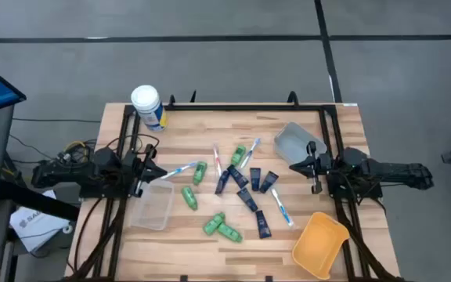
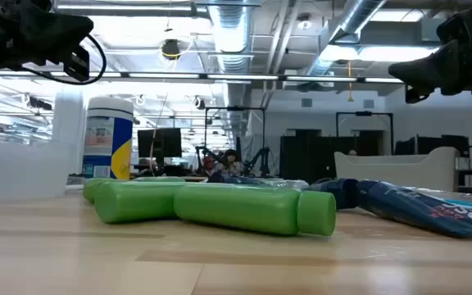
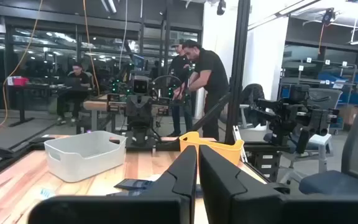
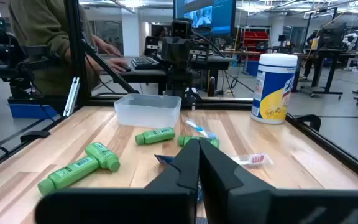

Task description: Pick & Place Travel size toiletries

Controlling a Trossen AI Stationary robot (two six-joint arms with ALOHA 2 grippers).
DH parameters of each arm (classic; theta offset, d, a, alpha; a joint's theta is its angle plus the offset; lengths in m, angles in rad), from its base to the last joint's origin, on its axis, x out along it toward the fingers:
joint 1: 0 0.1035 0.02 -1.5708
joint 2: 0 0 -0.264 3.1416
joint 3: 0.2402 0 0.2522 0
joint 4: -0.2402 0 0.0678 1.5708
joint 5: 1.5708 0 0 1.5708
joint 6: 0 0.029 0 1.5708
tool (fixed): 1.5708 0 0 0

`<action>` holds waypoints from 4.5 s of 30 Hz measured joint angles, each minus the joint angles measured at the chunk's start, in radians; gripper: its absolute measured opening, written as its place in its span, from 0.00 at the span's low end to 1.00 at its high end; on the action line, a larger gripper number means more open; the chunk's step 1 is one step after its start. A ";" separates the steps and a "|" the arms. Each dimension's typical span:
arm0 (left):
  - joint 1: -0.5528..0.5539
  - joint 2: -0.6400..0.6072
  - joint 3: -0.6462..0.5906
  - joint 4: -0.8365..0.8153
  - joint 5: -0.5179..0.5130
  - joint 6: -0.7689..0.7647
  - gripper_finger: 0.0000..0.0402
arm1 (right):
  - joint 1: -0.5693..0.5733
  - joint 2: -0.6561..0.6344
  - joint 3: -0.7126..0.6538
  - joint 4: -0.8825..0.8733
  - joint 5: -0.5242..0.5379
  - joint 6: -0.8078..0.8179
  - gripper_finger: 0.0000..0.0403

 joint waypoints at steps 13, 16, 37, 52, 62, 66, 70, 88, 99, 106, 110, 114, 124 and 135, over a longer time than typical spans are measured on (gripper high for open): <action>0.000 0.000 0.000 0.000 0.000 0.000 0.03 | 0.000 0.000 0.000 0.000 0.000 0.000 0.00; 0.000 0.000 0.000 0.000 0.000 0.000 0.03 | 0.000 0.000 0.000 0.000 0.000 0.000 0.00; 0.000 0.000 0.000 0.000 0.000 0.002 0.03 | 0.000 0.000 0.000 0.000 0.000 0.000 0.00; -0.001 0.000 0.000 0.127 0.038 0.174 0.03 | 0.000 0.000 0.000 0.000 0.000 0.000 0.00; -0.001 0.000 0.000 0.273 0.035 -0.520 0.03 | 0.000 0.000 0.000 0.000 0.000 0.000 0.00; -0.001 0.000 0.000 0.369 -0.021 -0.619 0.03 | 0.000 0.000 0.000 0.000 0.000 0.000 0.00; -0.001 0.000 0.000 0.472 -0.229 -0.663 0.03 | 0.000 0.000 0.000 0.000 0.000 0.000 0.00; -0.006 0.746 0.708 0.267 -0.209 -0.465 0.02 | -0.001 0.000 0.000 0.000 0.000 -0.424 0.00; -0.054 1.327 1.218 -0.447 0.172 -0.408 0.31 | -0.001 0.000 0.000 0.000 0.000 -0.426 0.00; -0.048 1.427 1.274 -0.816 -0.089 -0.462 0.45 | -0.001 0.000 0.000 0.000 0.000 -0.426 0.00; -0.050 1.467 1.274 -0.945 -0.288 -0.582 0.45 | -0.001 0.000 0.000 0.000 0.000 -0.426 0.00; -0.050 1.538 1.274 -1.020 -0.372 -0.668 0.45 | -0.001 0.000 0.000 0.000 0.000 -0.426 0.00; -0.050 1.754 1.274 -1.088 -0.344 -0.744 0.45 | 0.000 0.000 0.000 0.000 0.000 -0.426 0.00; -0.032 1.847 1.273 -1.120 -0.361 -0.788 0.45 | 0.000 0.000 0.000 0.000 0.000 -0.426 0.00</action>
